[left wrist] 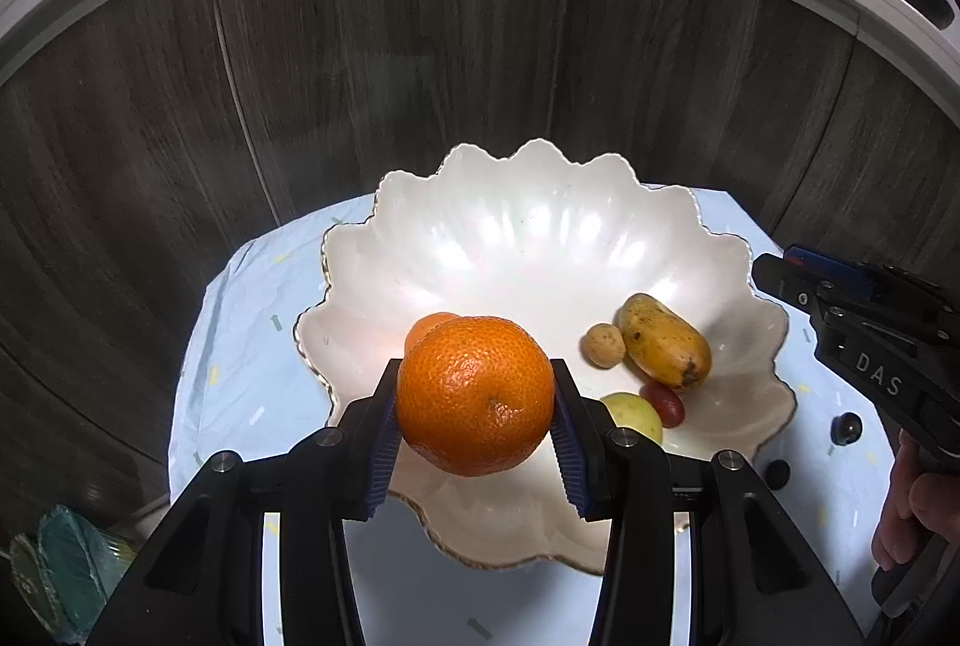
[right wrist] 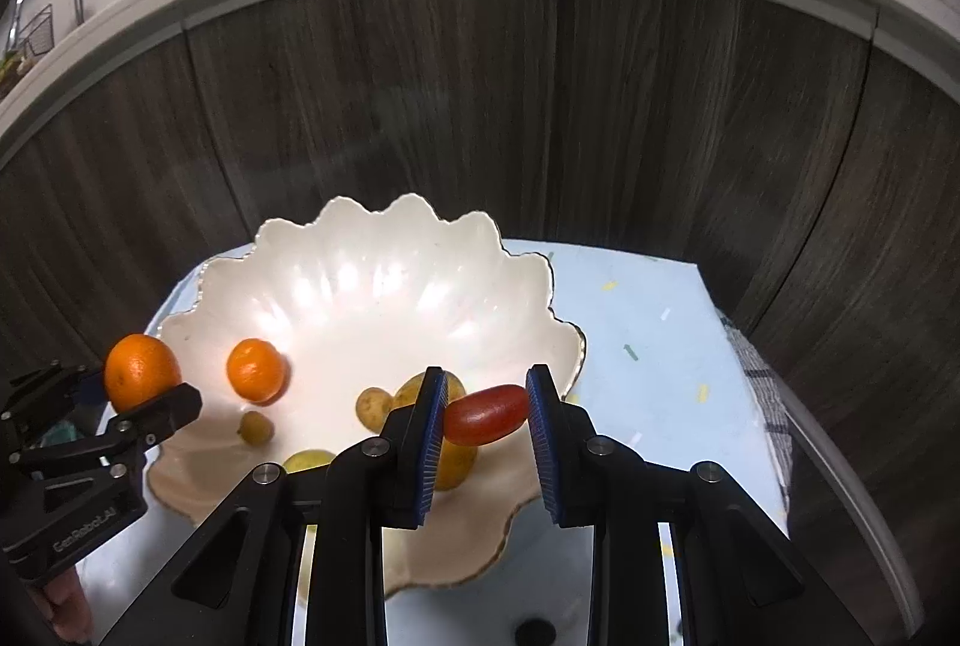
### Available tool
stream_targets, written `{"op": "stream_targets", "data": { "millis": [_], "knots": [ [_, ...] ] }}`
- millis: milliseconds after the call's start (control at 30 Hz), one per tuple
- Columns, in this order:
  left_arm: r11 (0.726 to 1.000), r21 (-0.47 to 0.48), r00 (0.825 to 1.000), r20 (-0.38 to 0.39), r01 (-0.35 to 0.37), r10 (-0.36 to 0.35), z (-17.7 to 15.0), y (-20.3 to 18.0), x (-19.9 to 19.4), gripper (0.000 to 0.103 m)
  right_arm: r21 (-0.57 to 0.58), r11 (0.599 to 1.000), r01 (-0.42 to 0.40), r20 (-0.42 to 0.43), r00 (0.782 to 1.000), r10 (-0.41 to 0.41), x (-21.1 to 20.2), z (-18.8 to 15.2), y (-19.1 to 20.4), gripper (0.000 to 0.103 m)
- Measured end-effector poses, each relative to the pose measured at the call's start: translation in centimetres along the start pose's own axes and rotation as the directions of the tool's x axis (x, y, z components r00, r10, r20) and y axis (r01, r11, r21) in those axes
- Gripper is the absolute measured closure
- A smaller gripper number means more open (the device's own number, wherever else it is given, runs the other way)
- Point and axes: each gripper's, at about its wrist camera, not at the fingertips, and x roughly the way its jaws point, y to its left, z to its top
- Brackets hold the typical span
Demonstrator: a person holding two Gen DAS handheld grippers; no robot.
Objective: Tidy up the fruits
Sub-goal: 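Lower both fruits into the white bowl and open both tools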
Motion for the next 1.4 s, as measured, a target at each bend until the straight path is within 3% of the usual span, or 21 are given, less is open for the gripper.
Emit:
{"op": "stream_targets", "data": {
  "millis": [500, 567, 667, 800, 967, 1400],
  "knots": [
    [1.000, -0.028, 0.998, -0.060, 0.010, -0.012, -0.5, 0.3, 2.2, 0.058, 0.005, 1.000, -0.011, -0.046, 0.999, 0.011, 2.5, 0.5, 0.0, 0.073],
    [1.000, -0.029, 0.998, -0.067, 0.007, -0.008, -0.5, 0.3, 2.2, 0.057, 0.003, 1.000, -0.005, -0.043, 0.999, 0.005, 2.4, 0.6, 0.1, 0.064],
    [1.000, -0.026, 0.999, -0.037, -0.006, 0.005, -0.3, 0.3, 1.5, 0.037, 0.005, 1.000, 0.014, -0.017, 1.000, -0.013, 1.8, 0.8, 0.1, 0.043],
    [1.000, -0.020, 1.000, -0.010, -0.014, 0.014, 0.1, 0.3, 0.5, 0.032, 0.015, 1.000, 0.014, -0.001, 1.000, -0.014, 1.0, 1.0, 0.0, 0.036],
    [0.999, -0.020, 0.999, 0.017, -0.028, 0.028, 0.5, 0.3, -0.9, 0.020, 0.028, 0.999, 0.033, 0.036, 0.999, -0.034, -0.7, 1.0, -0.1, 0.013],
    [0.999, 0.004, 0.997, 0.073, -0.032, 0.032, 0.6, -2.1, -5.3, 0.012, 0.056, 0.997, 0.055, 0.089, 0.994, -0.059, -5.8, 0.4, -1.8, 0.010]
  ]
}}
